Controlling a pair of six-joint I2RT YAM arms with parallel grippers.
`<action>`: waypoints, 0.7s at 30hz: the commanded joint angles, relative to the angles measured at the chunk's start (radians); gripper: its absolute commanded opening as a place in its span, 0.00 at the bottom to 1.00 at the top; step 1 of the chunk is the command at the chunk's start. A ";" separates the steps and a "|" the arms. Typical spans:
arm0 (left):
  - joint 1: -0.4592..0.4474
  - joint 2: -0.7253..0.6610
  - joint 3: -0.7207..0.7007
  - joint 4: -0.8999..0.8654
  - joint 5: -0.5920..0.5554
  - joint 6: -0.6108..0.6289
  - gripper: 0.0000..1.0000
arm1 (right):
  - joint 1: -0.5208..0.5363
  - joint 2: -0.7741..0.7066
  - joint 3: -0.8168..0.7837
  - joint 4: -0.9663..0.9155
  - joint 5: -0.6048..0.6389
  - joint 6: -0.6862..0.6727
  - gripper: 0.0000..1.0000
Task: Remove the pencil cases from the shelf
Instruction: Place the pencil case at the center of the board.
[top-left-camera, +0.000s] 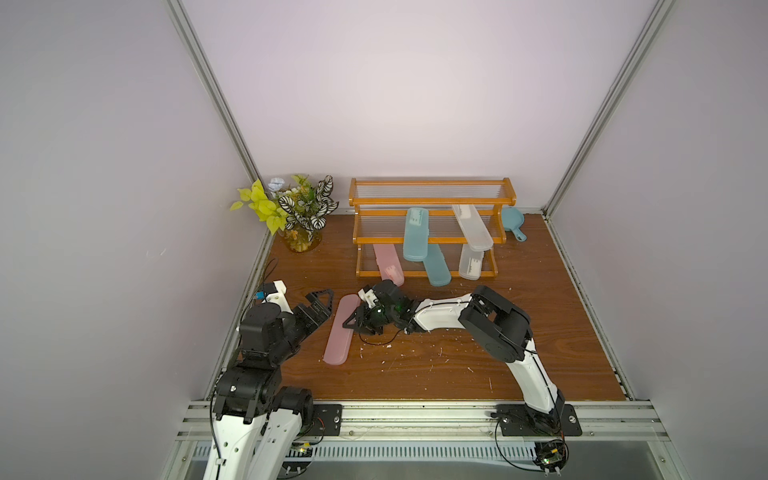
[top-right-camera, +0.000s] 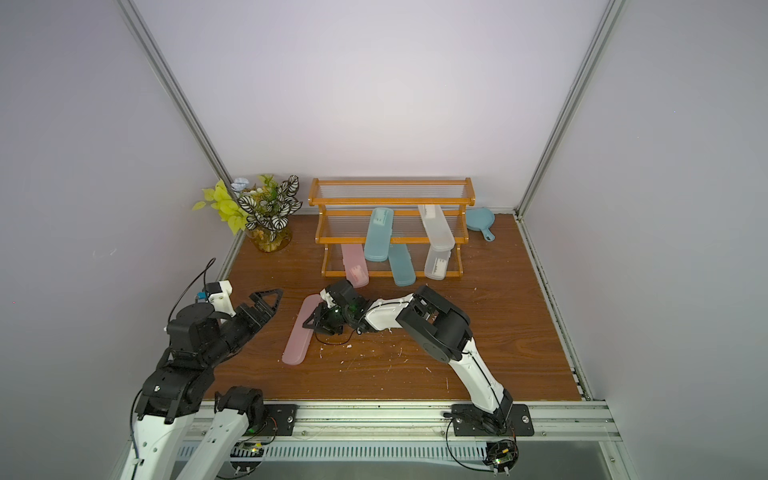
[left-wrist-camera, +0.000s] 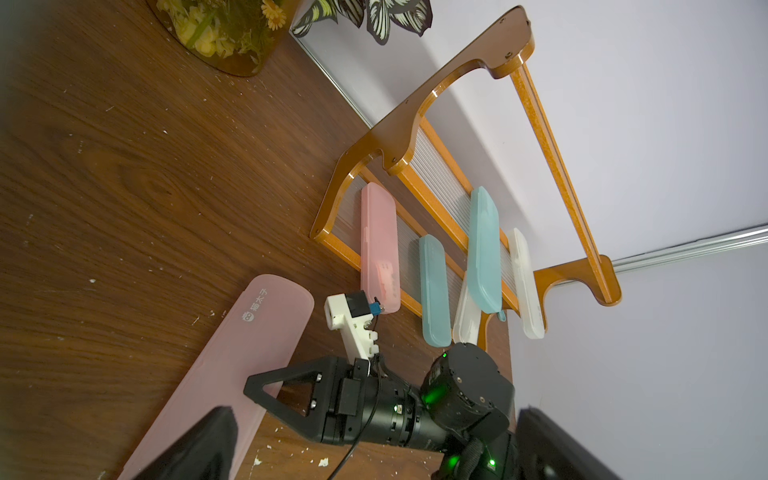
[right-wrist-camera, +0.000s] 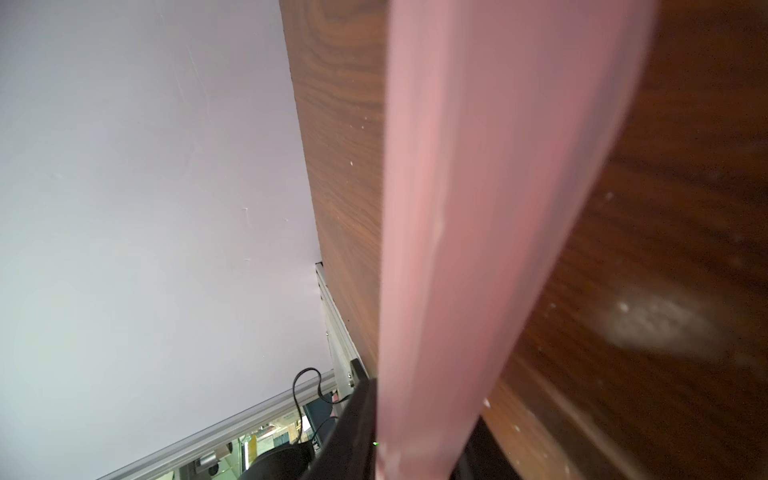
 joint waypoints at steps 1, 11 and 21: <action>0.009 0.000 -0.008 -0.002 -0.017 -0.002 0.99 | -0.014 -0.038 0.001 -0.009 -0.006 -0.031 0.39; 0.009 0.061 -0.016 0.081 0.035 0.054 0.99 | -0.046 -0.197 -0.146 -0.063 0.051 -0.075 0.55; 0.010 0.199 -0.106 0.489 0.252 -0.006 0.99 | -0.079 -0.502 -0.365 -0.191 0.135 -0.169 0.67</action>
